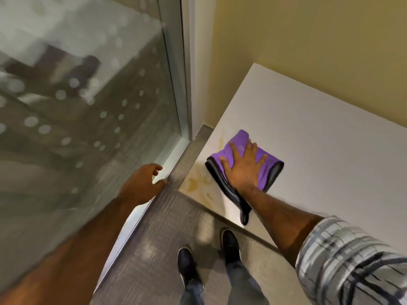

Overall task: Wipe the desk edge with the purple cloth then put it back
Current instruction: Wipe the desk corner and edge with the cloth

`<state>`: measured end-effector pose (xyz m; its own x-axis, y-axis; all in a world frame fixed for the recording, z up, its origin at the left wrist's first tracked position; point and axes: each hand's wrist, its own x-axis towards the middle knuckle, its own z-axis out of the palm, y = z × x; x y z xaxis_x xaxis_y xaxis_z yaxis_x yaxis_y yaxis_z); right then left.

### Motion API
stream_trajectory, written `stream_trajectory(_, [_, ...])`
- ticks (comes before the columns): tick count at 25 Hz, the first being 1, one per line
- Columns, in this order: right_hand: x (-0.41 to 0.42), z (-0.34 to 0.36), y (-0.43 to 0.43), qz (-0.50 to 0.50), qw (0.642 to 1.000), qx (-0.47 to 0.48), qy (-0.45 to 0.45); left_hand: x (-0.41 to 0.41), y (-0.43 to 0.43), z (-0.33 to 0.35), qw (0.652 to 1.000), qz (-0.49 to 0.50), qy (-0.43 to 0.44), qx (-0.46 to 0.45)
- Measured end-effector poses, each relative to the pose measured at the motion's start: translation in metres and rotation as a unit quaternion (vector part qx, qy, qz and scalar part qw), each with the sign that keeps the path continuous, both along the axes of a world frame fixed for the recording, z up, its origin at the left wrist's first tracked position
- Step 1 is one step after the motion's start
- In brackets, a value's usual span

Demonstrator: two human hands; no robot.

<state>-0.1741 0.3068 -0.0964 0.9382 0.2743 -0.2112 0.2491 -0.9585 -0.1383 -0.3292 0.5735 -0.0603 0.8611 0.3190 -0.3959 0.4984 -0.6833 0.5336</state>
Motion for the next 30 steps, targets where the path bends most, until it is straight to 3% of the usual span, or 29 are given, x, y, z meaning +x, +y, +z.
stream_trajectory(5, [-0.011, 0.001, -0.045, 0.166, 0.985, 0.037, -0.011, -0.017, 0.002, -0.019, 0.997, -0.026, 0.069, 0.004])
stream_trajectory(11, [0.019, 0.004, -0.022, 0.024, 0.999, 0.027, -0.018, -0.021, -0.025, -0.028, 0.997, -0.011, -0.01, -0.081])
stream_trajectory(14, [0.021, 0.004, 0.008, 0.122, 0.991, 0.053, -0.009, -0.019, -0.035, -0.033, 0.989, 0.035, -0.019, -0.144])
stream_trajectory(17, [0.0, 0.002, -0.015, 0.202, 0.973, 0.107, -0.002, -0.023, -0.038, -0.037, 0.983, 0.051, -0.021, -0.172])
stream_trajectory(20, [-0.001, -0.002, -0.05, 0.124, 0.986, 0.105, -0.026, -0.027, -0.033, -0.043, 0.984, 0.063, -0.025, -0.166])
stream_trajectory(24, [0.025, 0.0, -0.001, 0.025, 0.991, 0.125, -0.03, -0.039, -0.029, -0.053, 0.985, 0.093, -0.044, -0.141])
stream_trajectory(28, [0.007, -0.001, -0.003, 0.179, 0.974, 0.138, -0.017, -0.048, -0.029, -0.054, 0.987, 0.096, -0.062, -0.115])
stream_trajectory(30, [0.0, 0.0, -0.032, 0.173, 0.974, 0.145, -0.015, -0.048, -0.028, -0.051, 0.987, 0.099, -0.063, -0.111])
